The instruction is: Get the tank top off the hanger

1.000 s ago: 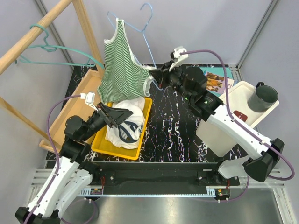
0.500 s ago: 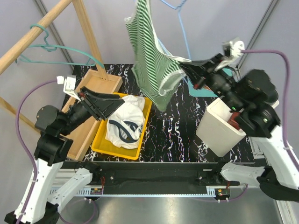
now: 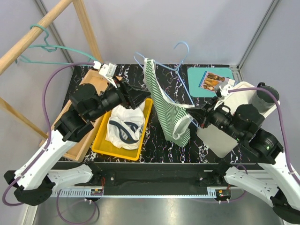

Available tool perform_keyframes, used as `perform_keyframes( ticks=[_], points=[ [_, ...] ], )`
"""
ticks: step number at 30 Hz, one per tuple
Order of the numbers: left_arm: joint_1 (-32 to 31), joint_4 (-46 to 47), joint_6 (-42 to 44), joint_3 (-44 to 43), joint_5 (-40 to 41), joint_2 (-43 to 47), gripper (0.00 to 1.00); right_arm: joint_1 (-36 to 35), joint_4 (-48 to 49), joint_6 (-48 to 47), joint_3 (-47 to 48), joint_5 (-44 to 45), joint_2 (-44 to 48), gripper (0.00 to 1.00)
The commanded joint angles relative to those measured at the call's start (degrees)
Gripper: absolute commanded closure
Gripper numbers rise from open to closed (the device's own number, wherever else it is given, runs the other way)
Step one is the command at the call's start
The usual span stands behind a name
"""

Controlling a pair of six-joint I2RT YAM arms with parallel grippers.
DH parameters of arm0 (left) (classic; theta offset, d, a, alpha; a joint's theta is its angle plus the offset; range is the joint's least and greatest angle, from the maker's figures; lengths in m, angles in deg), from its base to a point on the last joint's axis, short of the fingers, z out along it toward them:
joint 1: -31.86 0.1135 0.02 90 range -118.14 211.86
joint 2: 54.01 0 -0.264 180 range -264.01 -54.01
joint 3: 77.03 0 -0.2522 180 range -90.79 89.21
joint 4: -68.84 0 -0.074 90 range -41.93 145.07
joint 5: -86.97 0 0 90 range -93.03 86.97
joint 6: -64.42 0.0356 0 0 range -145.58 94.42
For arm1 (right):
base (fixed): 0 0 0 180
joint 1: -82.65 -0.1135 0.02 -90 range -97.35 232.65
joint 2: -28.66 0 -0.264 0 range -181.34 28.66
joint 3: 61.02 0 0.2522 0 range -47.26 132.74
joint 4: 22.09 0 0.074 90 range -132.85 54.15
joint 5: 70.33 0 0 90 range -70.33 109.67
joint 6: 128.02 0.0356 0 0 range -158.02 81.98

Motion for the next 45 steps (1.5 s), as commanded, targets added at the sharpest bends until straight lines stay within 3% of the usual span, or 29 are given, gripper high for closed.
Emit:
perform_keyframes(
  ticks=[1,11,15,23,40,45],
  points=[
    [-2.9,-0.9,7.3,-6.6,13.8,-5.6,0.40,0.2,-1.1,1.8,-0.3,-3.0,4.7,1.00],
    [-6.2,-5.7,12.0,-15.5,26.5,-11.1,0.43,0.2,-8.8,2.9,-0.2,-3.7,7.3,1.00],
    [-6.1,-6.2,12.8,-16.6,26.7,-12.5,0.45,0.2,-9.3,2.6,-1.4,-3.4,7.9,1.00],
    [-6.2,-7.7,12.4,-17.9,26.0,-16.7,0.41,0.2,-9.2,2.5,-2.8,-3.8,8.3,1.00],
    [-6.6,-7.5,11.1,-16.7,27.0,-19.1,0.53,0.2,-9.9,3.5,-3.7,-4.8,9.3,1.00],
    [-6.5,-7.6,11.2,-16.7,26.3,-19.8,0.47,0.2,-10.1,4.0,-3.9,-5.3,9.5,1.00]
  ],
)
